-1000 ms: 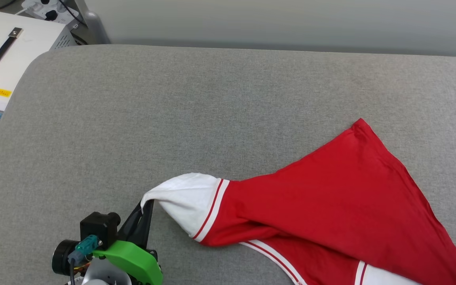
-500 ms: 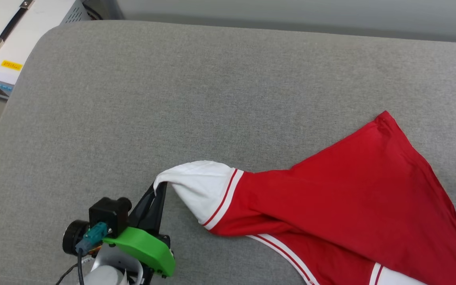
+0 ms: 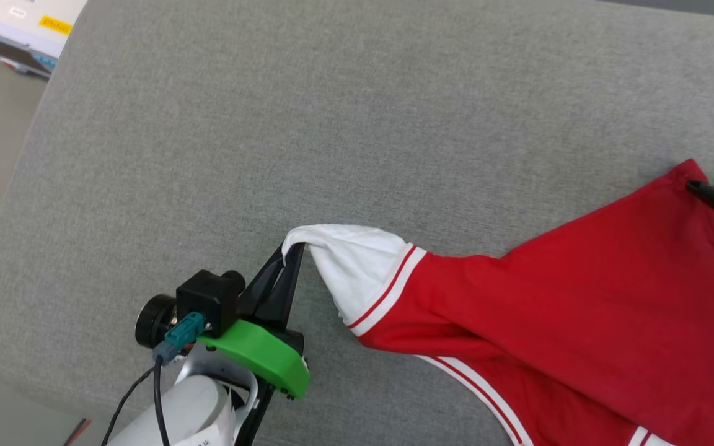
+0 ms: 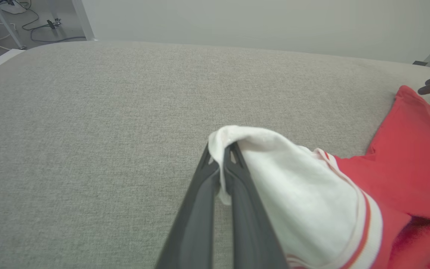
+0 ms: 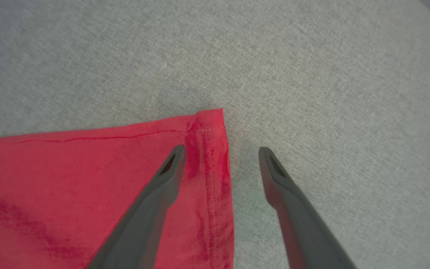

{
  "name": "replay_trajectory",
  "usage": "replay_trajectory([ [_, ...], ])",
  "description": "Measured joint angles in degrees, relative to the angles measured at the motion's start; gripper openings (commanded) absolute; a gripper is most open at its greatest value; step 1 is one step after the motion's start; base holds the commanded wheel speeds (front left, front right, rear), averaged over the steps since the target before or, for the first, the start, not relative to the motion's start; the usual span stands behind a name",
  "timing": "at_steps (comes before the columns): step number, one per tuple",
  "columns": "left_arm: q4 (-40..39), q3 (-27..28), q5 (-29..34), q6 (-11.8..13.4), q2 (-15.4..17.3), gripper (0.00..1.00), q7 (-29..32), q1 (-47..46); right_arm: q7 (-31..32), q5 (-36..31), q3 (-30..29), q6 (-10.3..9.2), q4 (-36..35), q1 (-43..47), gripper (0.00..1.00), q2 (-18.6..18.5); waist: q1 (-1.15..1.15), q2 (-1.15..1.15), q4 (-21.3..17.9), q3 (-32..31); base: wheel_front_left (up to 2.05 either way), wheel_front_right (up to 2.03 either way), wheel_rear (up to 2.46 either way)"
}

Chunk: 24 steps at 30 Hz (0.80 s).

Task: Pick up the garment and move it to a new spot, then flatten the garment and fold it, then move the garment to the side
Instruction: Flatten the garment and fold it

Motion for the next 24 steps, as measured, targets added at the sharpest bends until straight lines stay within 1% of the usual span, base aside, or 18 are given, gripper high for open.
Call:
replay_trajectory([
  [5,1.3,-0.2,0.3,-0.9,-1.0,0.00,-0.4,-1.5,-1.6,-0.6,4.3,-0.01,6.4,-2.8,1.00,1.7,0.00,0.00,1.5,2.8,0.00,0.00,0.00],
  [7,1.8,-0.2,0.4,-1.0,-1.1,0.00,-0.6,-1.7,-1.1,-0.9,7.0,-0.02,7.5,-3.2,1.00,0.2,0.00,0.00,2.0,3.5,0.00,0.00,0.00],
  [10,2.5,-0.3,0.4,-1.4,-1.4,0.00,-0.8,-1.9,-1.3,0.5,8.9,-0.02,8.1,-3.9,1.00,-0.9,0.00,0.00,2.7,4.1,0.00,0.00,0.00],
  [11,2.7,-0.3,0.4,-1.4,-1.4,0.00,-0.9,-2.0,-2.0,1.1,9.3,-0.01,8.3,-4.0,0.54,-1.1,0.00,0.00,2.7,4.2,0.00,0.00,0.00],
  [12,3.0,-0.2,0.4,-1.4,-1.4,0.00,-0.9,-2.0,-2.9,1.4,9.5,-0.01,8.5,-4.1,0.00,-1.2,0.00,0.00,2.7,4.2,0.00,0.00,0.00],
  [16,3.8,-0.2,0.4,-1.5,-1.3,0.00,-0.9,-2.0,-8.7,2.5,10.4,-0.01,9.7,-4.6,0.00,-0.6,0.00,0.00,2.1,3.5,0.00,0.00,0.00],
  [19,4.3,0.0,0.4,-1.6,-1.1,0.00,-0.9,-2.0,-15.0,3.9,11.1,-0.01,9.9,-4.6,0.00,0.2,0.00,0.00,1.5,2.1,0.00,0.00,0.00],
  [24,4.3,1.2,0.4,-1.6,0.9,0.00,-0.9,-2.2,-26.4,4.9,10.9,-0.01,9.4,-4.6,0.00,0.3,0.00,0.00,-0.1,-1.2,0.00,0.00,0.00],
])
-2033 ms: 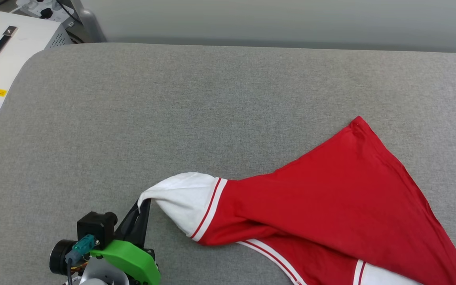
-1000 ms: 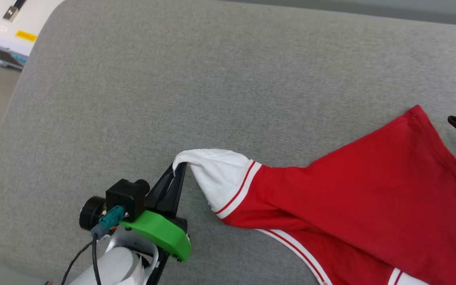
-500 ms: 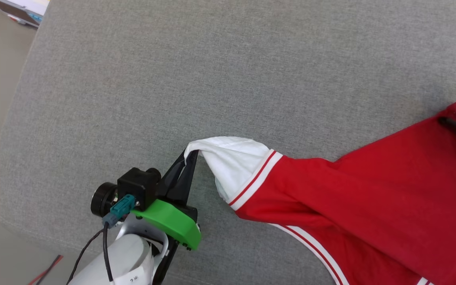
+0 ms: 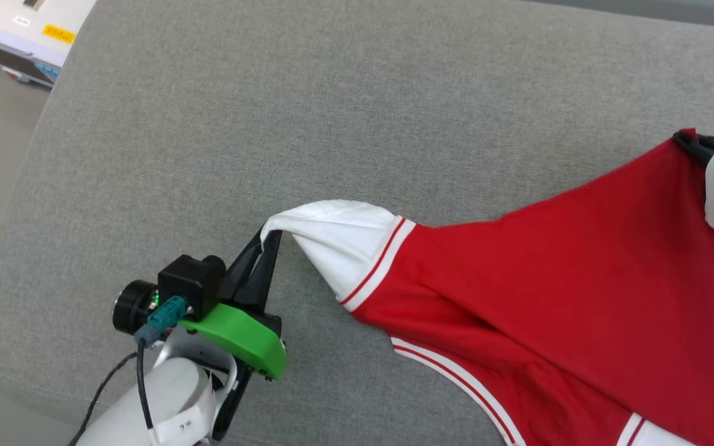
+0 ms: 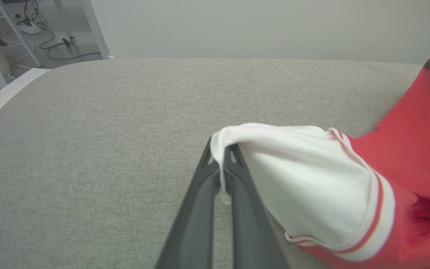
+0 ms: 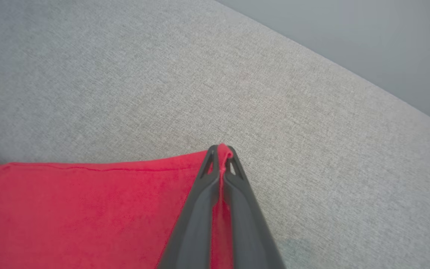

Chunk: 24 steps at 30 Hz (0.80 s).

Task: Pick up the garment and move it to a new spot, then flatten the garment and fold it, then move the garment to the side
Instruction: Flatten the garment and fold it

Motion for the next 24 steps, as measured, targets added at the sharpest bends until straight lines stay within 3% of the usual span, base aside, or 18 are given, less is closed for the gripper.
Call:
replay_trajectory([
  [5,-1.0,1.9,0.0,0.1,2.5,0.00,0.7,-2.4,-7.0,0.6,-0.6,0.00,-2.6,0.0,0.00,-0.8,0.00,0.00,-1.7,-3.5,0.00,0.00,0.00],
  [15,-5.4,4.8,2.4,-1.3,8.7,0.00,6.5,-14.4,-13.0,0.5,-5.5,0.00,-10.4,-0.2,0.00,-2.1,0.00,0.00,-7.1,-8.2,0.00,0.00,0.00],
  [24,-3.6,6.4,4.1,-5.1,8.6,0.00,10.5,-30.9,-12.4,-1.4,-11.3,0.00,-15.2,-3.7,0.00,-0.5,0.00,0.00,-10.3,-7.8,0.00,0.00,0.00],
])
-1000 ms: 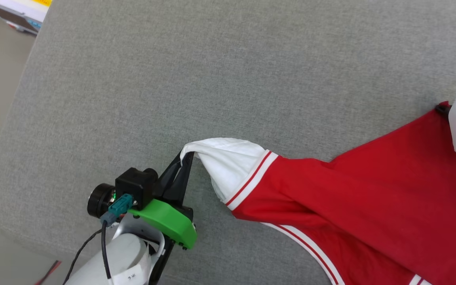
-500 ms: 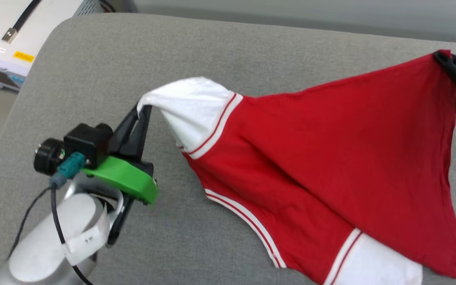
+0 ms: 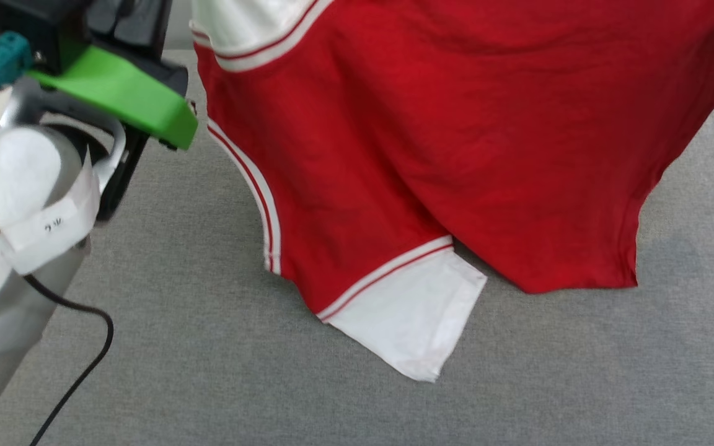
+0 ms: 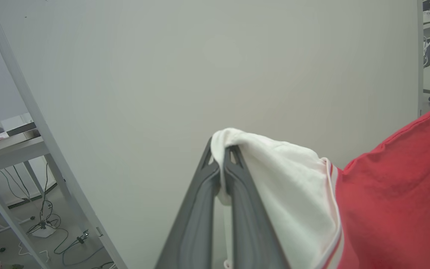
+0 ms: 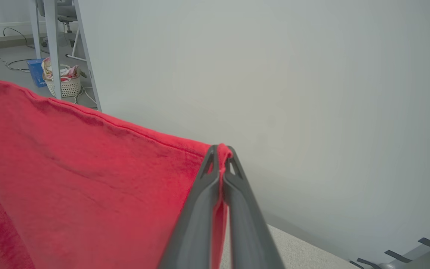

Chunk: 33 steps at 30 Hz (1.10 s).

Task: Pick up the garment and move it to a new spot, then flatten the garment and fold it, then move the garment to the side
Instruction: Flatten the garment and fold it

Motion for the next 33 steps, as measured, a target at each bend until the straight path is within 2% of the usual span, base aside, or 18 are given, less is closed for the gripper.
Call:
replay_trajectory([
  [5,4.1,0.5,0.4,-1.9,-2.0,0.00,1.4,-9.7,2.0,-1.1,-2.6,0.00,0.7,-6.0,0.00,2.4,0.00,0.00,-0.5,2.9,0.00,0.00,0.00],
  [12,13.5,0.6,3.6,-5.8,-5.2,0.00,3.2,-28.2,3.4,-6.1,-4.8,0.00,7.9,-23.8,0.00,5.0,0.00,0.00,-1.1,8.9,0.00,0.00,0.00],
  [17,22.1,0.9,5.6,-8.2,-7.1,0.00,3.5,-42.2,2.5,-10.5,-3.1,0.00,15.4,-37.9,0.00,7.2,0.01,0.00,-1.4,13.4,0.00,0.00,0.00],
  [23,31.6,0.5,8.5,-10.6,-8.1,0.00,3.0,-56.1,-1.8,-14.6,0.3,0.00,24.1,-52.1,0.00,9.6,0.01,0.00,-2.2,17.7,0.00,0.00,0.00],
  [28,37.4,0.0,9.6,-11.3,-9.3,0.00,1.5,-61.4,-6.4,-15.5,3.4,0.00,30.7,-59.2,0.00,10.6,0.01,0.00,-2.7,19.9,0.00,0.00,0.00],
  [33,42.0,-1.4,9.5,-12.3,-10.1,0.00,-0.1,-62.0,-9.4,-14.8,7.8,0.00,36.4,-60.7,0.00,11.6,0.01,0.00,-3.3,21.3,0.00,0.00,0.00],
])
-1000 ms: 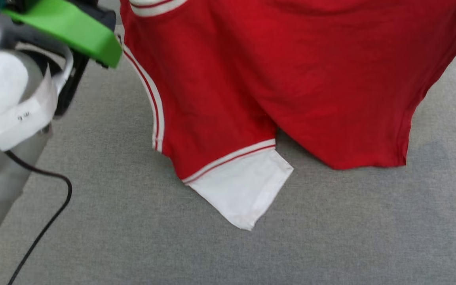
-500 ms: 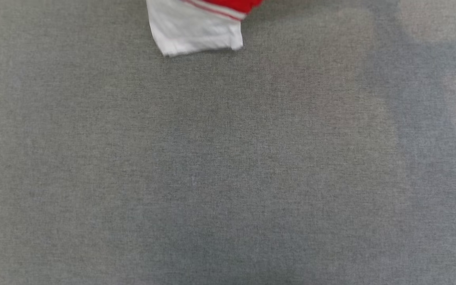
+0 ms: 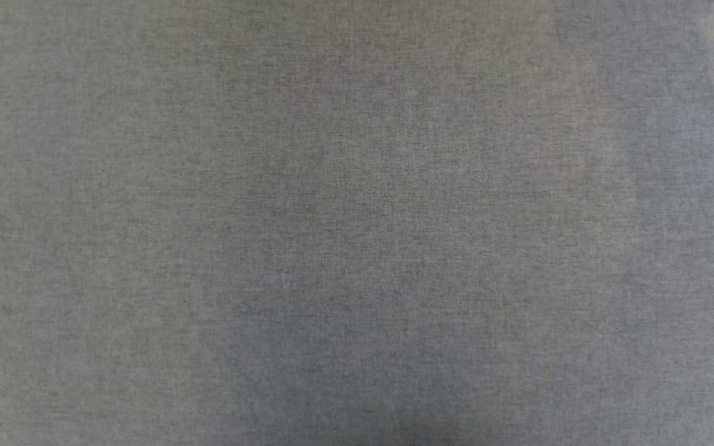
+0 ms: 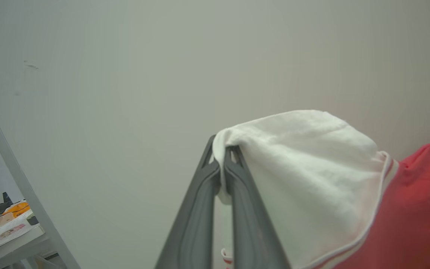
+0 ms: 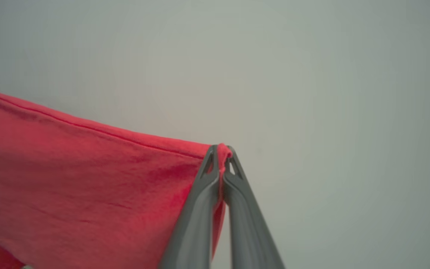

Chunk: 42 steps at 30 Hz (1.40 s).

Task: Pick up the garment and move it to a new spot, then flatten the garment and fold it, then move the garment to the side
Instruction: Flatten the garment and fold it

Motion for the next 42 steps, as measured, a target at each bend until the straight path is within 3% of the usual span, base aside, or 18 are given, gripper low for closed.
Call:
replay_trajectory([
  [7,4.3,-1.4,-1.1,-0.5,-0.9,0.00,-3.9,5.5,-4.6,4.9,6.3,0.00,5.3,5.2,0.00,2.0,0.00,0.00,-0.2,0.7,0.00,0.00,0.00],
  [20,4.6,-2.9,-4.6,0.7,-0.6,0.00,-11.0,31.8,-12.5,16.6,16.5,0.00,6.2,25.0,0.00,3.5,-0.01,0.00,0.4,-6.1,0.00,0.00,0.00],
  [28,-2.2,-2.6,-7.4,4.0,1.0,0.00,-11.8,50.9,-14.4,21.7,23.6,0.00,2.1,38.9,0.00,0.4,-0.01,0.00,0.9,-12.3,0.00,0.00,0.00],
  [42,-21.6,-3.2,-14.6,14.3,7.1,0.00,-10.0,88.1,-16.8,26.4,32.3,0.00,-6.7,63.6,0.00,-6.4,-0.01,0.00,2.0,-24.2,0.00,0.00,0.00],
])
